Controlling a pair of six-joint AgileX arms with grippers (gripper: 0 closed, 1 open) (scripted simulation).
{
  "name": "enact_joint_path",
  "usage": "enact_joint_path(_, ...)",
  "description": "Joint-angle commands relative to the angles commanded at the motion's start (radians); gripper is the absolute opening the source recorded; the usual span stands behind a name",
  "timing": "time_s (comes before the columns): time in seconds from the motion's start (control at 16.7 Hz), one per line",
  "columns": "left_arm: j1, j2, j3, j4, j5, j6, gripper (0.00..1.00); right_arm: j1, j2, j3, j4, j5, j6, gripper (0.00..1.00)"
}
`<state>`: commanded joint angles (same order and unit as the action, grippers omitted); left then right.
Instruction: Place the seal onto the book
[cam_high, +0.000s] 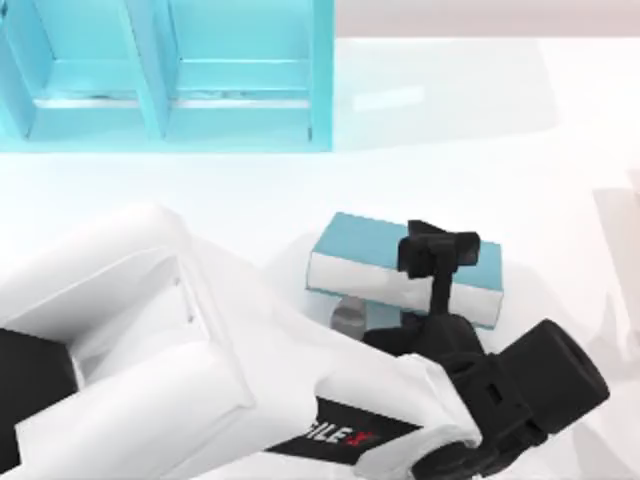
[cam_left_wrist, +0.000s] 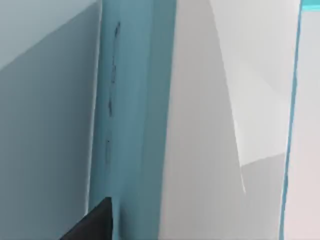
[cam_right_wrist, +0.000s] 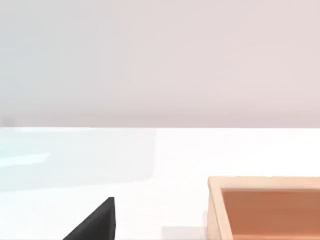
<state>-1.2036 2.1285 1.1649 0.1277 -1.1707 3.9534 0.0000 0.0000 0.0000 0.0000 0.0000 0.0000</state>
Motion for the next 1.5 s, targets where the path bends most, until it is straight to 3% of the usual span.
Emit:
enact_joint_path(0.66, -0.243, 0.012, 0.121, -0.89, -0.088, -0.788, 1.0, 0.0, 0.0, 0.0, 0.0, 0.0, 0.0, 1.0)
enact_joint_path(0.84, -0.296, 0.014, 0.148, -1.065, -0.11, -0.957, 1.0, 0.0, 0.0, 0.0, 0.0, 0.0, 0.0, 1.0)
enact_joint_path(1.02, -0.325, 0.015, 0.163, -1.146, -0.122, -1.036, 1.0, 0.0, 0.0, 0.0, 0.0, 0.0, 0.0, 1.0)
enact_joint_path(1.5, -0.301, -0.003, 0.14, -1.143, -0.102, -1.066, 1.0, 0.0, 0.0, 0.0, 0.0, 0.0, 0.0, 1.0)
